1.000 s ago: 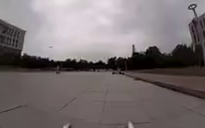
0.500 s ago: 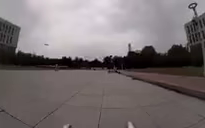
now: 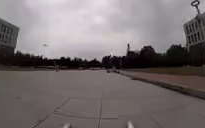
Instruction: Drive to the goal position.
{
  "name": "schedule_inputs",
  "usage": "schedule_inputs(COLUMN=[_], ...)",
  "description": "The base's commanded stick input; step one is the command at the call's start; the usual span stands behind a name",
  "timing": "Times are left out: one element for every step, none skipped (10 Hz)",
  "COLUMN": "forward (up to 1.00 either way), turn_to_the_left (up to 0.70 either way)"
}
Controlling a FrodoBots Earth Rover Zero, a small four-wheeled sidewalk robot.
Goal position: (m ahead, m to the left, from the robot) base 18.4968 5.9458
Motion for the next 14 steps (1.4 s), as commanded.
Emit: schedule_inputs(forward=[0.7, 0.7, 0.7, 0.7, 0.7, 0.7, 0.7, 0.7, 0.7, 0.7, 0.7, 0.7, 0.7, 0.7], turn_to_the_left=[0.0, 0.0, 0.0, 0.0, 0.0, 0.0, 0.0, 0.0, 0.0, 0.0, 0.0, 0.0, 0.0, 0.0])
